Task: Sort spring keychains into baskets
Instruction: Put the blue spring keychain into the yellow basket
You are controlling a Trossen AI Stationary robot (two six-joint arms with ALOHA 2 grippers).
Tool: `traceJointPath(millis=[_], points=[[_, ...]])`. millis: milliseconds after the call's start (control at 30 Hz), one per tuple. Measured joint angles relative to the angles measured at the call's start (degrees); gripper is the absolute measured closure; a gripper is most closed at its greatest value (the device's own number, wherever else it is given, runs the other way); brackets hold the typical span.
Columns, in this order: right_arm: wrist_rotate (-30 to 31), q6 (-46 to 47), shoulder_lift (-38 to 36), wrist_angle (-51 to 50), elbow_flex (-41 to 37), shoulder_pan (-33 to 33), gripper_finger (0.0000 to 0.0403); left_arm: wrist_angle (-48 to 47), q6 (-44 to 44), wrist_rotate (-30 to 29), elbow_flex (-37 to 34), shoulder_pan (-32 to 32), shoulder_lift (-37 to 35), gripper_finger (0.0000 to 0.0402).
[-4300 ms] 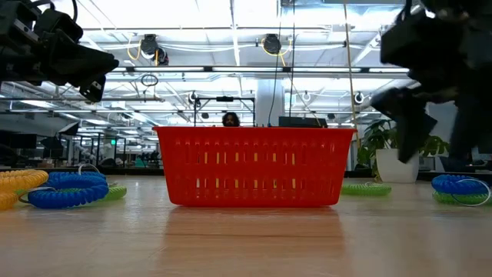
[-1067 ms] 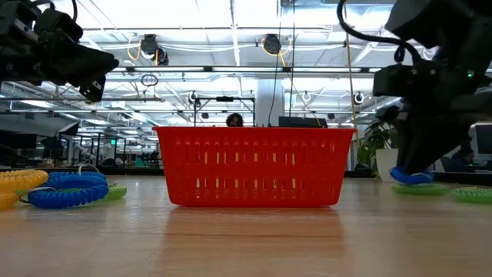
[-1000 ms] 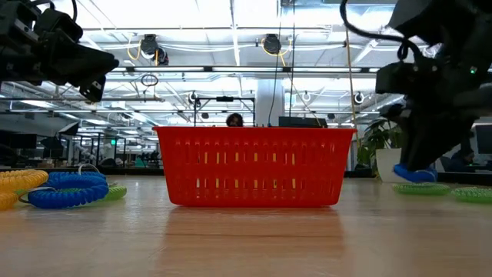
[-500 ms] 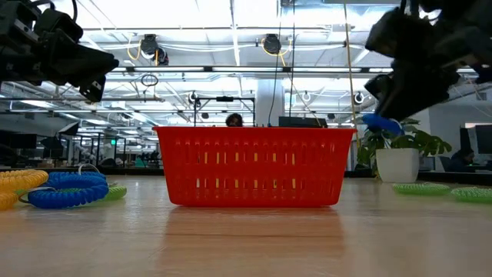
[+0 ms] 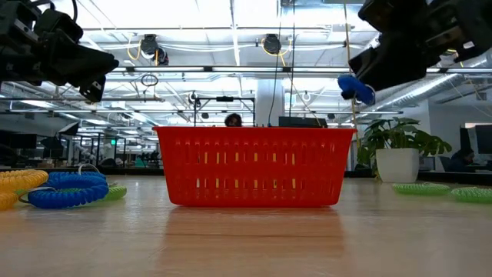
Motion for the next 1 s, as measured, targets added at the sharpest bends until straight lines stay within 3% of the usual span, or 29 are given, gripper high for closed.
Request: traceJointPath(millis=[433, 800, 1000], points=[[0.00, -1.48, 4.53, 9.23, -0.03, -3.25, 0.0383, 0.02, 0.00, 0.00, 0.02, 0.00, 0.00, 0.0341], [-0.26, -8.40, 12.19, 26.79, -0.01, -5.92, 0.0382, 0.08, 0.00, -0.01, 0.02, 0.00, 0.00, 0.0341], [-0.24, -9.75, 13.81, 31.41, 0.02, -8.16, 0.0382, 0.07, 0.00, 0.00, 0.00, 0.00, -0.02, 0.0341]])
